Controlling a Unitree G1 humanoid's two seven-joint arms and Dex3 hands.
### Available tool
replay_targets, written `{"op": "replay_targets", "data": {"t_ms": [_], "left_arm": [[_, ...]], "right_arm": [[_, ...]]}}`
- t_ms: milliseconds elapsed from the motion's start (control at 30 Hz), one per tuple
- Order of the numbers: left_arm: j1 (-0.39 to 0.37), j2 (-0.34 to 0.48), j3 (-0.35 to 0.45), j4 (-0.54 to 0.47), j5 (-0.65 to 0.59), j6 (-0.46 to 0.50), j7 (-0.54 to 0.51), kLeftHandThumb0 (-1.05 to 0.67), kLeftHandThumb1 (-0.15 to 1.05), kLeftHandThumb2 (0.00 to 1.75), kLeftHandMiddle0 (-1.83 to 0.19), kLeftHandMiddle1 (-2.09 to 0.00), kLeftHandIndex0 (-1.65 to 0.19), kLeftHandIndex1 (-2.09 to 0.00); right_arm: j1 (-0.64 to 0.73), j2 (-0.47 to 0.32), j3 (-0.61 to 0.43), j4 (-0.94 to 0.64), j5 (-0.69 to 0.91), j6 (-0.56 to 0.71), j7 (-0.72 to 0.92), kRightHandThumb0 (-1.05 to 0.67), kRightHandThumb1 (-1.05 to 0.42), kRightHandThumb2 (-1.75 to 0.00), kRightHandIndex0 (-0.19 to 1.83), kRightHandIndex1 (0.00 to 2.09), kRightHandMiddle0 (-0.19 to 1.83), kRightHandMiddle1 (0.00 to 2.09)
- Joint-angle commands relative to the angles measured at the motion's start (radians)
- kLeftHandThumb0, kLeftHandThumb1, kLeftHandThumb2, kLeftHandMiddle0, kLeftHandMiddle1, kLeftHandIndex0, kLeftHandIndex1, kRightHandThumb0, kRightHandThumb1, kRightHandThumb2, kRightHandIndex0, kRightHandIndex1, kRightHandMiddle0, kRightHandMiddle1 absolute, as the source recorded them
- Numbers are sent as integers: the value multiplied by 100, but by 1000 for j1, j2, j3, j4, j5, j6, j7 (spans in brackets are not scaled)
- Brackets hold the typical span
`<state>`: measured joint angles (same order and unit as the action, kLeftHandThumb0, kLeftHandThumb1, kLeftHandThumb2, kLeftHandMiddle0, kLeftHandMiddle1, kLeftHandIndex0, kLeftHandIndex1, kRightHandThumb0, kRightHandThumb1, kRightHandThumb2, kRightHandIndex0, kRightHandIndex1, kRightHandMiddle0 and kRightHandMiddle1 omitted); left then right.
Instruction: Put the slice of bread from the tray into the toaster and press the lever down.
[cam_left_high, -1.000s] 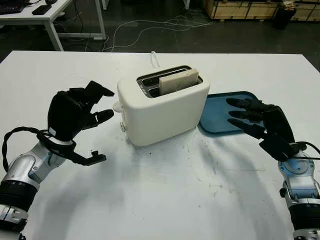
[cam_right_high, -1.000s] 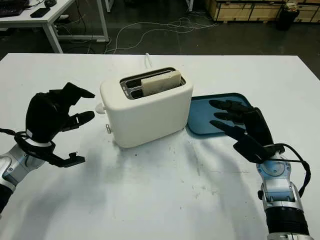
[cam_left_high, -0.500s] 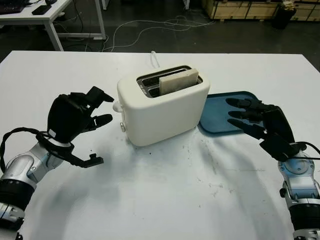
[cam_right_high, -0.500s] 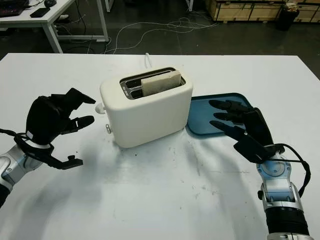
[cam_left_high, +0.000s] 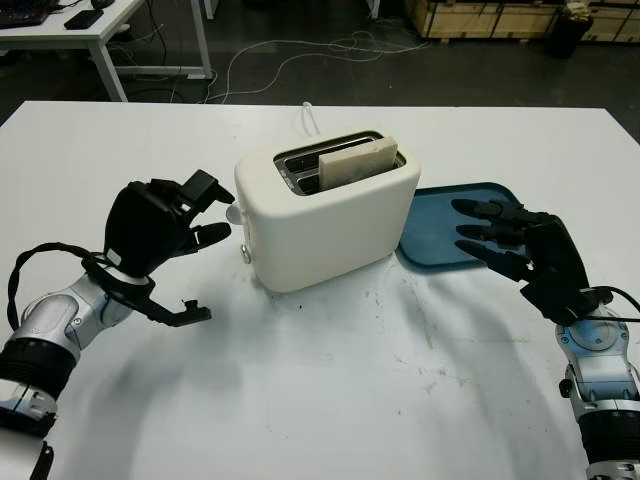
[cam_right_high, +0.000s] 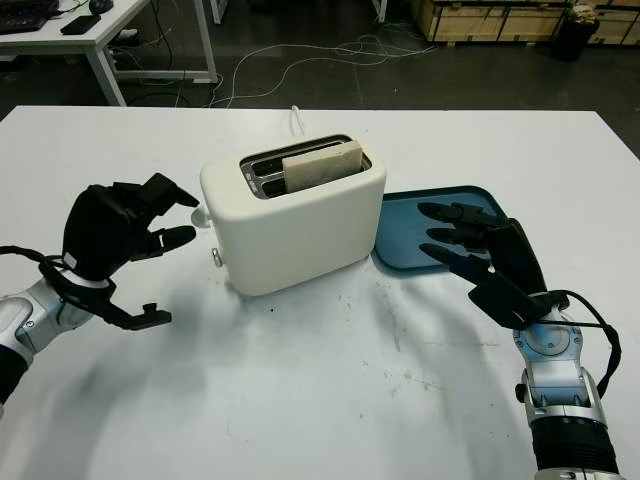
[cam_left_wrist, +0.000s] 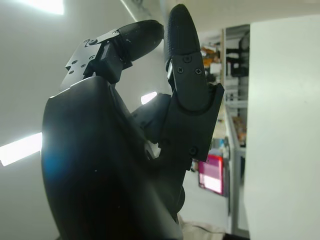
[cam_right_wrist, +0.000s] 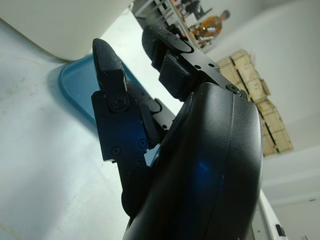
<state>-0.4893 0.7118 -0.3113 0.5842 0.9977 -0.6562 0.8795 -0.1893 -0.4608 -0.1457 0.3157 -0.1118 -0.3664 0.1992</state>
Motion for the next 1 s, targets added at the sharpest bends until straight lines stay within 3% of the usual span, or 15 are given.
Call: {"op": "replay_targets", "data": {"t_ms": [0,300,667,967], "left_arm": [[-24,40,-14,-25,37,6,11,-52,92,46,-122,-175,-21,-139],[-47,153,-3,-95,34,-61,-63,-52,92,45,-125,-175,-21,-144],[-85,167,-16,-93,53,-51,-142,-55,92,45,-138,-175,-23,-151],[-112,137,-26,-59,17,-80,-197,-57,92,36,-132,-175,-33,-142]], "right_arm": [[11,-3,1,-26,11,12,3,-46,-92,-1,95,0,79,0],[10,1,4,-12,20,13,19,-48,-92,-1,95,0,78,0],[9,-12,2,-16,21,16,36,-50,-92,-2,95,0,77,0],[21,-11,0,-27,27,18,47,-49,-92,-2,95,0,77,0]]}}
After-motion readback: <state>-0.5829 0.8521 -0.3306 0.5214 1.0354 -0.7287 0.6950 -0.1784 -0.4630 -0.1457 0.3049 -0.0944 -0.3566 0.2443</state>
